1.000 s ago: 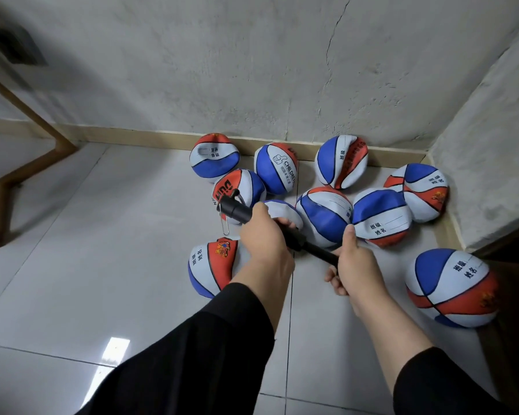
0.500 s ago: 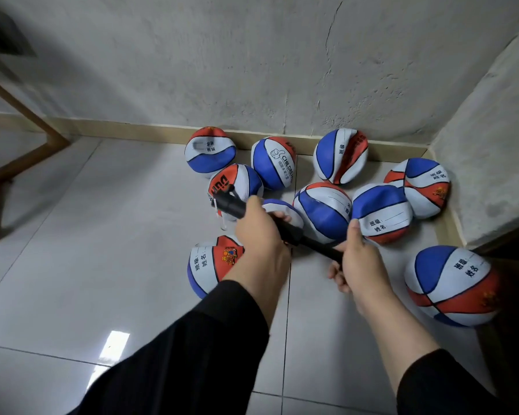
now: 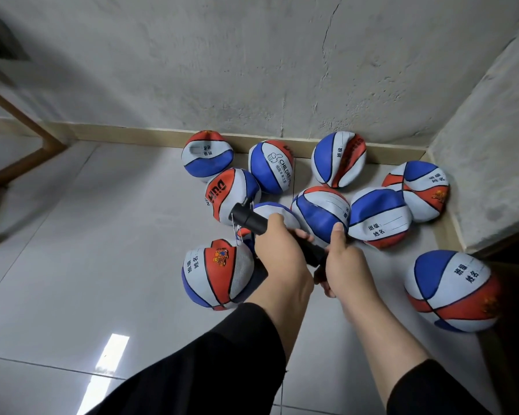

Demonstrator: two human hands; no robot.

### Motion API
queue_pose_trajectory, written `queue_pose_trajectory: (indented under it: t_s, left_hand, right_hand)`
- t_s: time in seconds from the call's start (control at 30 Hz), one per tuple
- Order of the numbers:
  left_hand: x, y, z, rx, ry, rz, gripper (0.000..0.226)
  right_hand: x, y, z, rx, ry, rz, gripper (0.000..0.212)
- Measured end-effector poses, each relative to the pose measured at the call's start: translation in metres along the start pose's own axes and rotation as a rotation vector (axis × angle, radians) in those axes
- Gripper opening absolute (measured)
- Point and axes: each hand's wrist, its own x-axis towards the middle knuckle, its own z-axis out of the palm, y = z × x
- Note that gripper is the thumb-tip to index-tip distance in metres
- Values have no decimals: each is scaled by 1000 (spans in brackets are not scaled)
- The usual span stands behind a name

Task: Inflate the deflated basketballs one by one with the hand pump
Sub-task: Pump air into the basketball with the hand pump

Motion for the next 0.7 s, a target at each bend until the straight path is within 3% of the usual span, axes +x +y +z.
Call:
queue_pose_trajectory:
  t_s: [0.17,0.37,0.7]
  left_hand:
    - [1,14,-1,-20,-35,-13,14]
    - [30,54,-14,-29,80,59,15]
    - [3,19,-4,30,15,29,21]
  right_hand:
    - [-2,-6,-4,87,-66,71,75]
    - [-4,8,-28,116,-27,70,73]
    - [-6,1,9,51,-24,-23,69]
